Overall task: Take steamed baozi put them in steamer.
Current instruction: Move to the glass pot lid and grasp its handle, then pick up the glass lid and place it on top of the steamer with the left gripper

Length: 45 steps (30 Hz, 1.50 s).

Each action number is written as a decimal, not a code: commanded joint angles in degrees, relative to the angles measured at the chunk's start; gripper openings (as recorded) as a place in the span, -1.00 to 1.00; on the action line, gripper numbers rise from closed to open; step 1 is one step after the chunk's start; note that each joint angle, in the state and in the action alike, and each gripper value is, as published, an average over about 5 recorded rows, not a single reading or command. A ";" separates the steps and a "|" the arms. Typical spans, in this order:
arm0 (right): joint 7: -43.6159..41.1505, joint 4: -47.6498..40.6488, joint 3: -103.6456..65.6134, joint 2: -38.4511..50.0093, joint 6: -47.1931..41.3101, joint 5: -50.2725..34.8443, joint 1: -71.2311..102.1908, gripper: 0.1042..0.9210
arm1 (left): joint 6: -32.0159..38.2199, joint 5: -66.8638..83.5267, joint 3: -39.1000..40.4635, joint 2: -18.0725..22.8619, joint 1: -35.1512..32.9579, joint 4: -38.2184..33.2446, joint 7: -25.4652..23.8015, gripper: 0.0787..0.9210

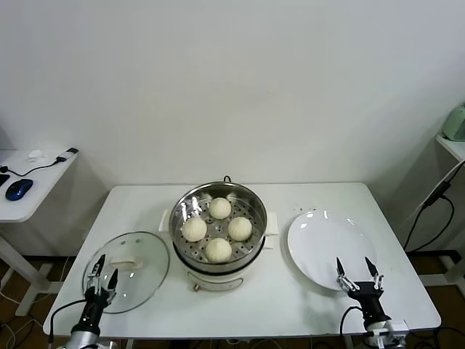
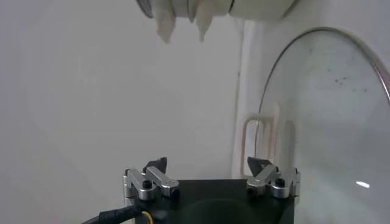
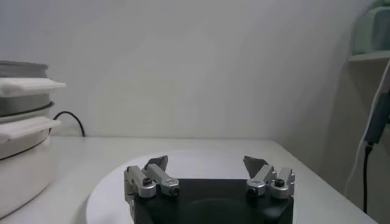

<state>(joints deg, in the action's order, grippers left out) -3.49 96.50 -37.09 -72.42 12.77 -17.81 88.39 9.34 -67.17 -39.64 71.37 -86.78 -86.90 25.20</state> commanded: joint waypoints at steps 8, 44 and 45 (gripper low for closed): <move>0.56 -0.12 -0.50 -0.91 -0.20 0.48 0.18 0.76 | -2.38 -3.14 1.43 1.08 5.55 3.40 -2.26 0.77; 0.42 -1.45 -0.25 -1.41 0.60 0.73 -0.08 0.76 | -6.40 -5.64 1.09 4.46 7.08 3.52 -0.86 -0.89; 0.46 -1.44 -0.29 -1.43 0.66 0.74 -0.10 0.76 | -6.38 -5.63 0.80 4.40 6.78 2.56 -0.91 -0.89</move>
<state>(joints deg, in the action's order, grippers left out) -3.19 95.00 -37.25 -73.78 13.26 -17.05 88.34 3.10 -72.63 -38.60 75.64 -79.98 -82.54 23.89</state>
